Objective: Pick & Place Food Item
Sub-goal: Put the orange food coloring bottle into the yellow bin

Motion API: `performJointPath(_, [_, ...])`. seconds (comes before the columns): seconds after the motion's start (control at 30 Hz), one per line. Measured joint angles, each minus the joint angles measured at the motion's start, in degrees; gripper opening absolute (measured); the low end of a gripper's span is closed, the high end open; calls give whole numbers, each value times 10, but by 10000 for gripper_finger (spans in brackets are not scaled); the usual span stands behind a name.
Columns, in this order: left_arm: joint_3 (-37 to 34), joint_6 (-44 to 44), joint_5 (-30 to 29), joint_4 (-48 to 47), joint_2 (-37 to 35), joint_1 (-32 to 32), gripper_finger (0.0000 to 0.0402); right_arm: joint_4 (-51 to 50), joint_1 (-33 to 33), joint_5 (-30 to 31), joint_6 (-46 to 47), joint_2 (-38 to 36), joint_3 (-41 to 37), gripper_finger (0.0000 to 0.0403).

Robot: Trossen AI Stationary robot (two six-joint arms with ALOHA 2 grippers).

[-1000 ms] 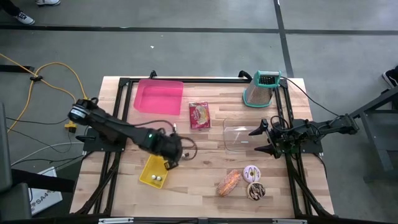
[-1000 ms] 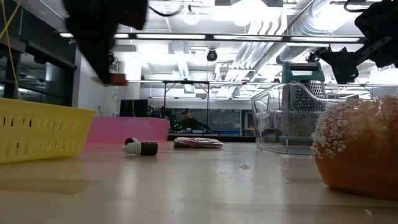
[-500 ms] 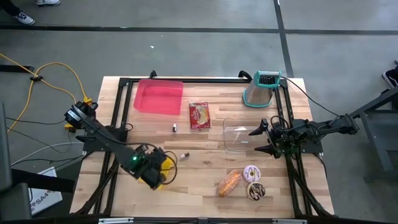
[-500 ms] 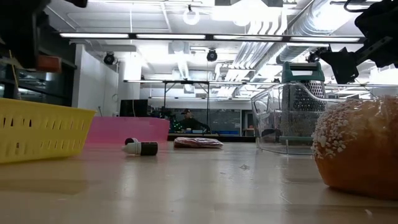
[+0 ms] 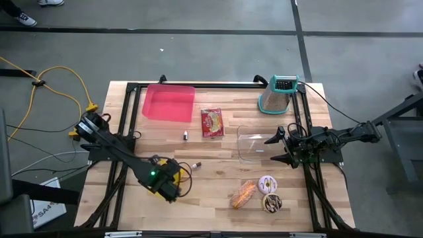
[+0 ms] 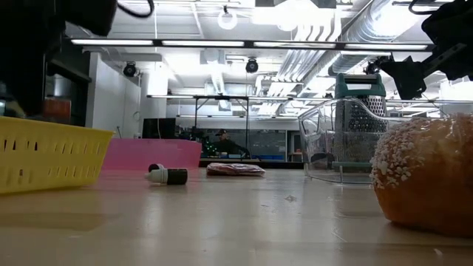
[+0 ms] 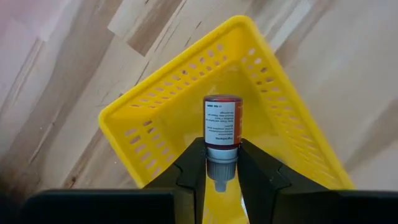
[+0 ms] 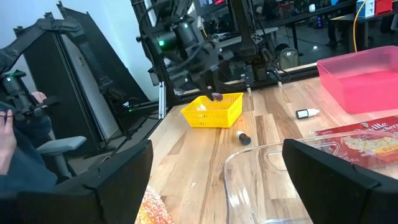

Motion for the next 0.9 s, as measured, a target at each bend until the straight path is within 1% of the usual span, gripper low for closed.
performJointPath(0.23, [0, -15, 8, 15, 46, 1, 67, 0, 0, 0, 0, 0, 0, 348])
performJointPath(0.47, [0, -25, 16, 22, 72, 1, 67, 0, 0, 0, 0, 0, 0, 348])
performJointPath(0.67, [0, -26, 17, 27, 74, 1, 67, 0, 0, 0, 0, 0, 0, 348])
performJointPath(0.9, [0, -26, 17, 26, 74, 1, 83, 0, 0, 0, 0, 0, 0, 348])
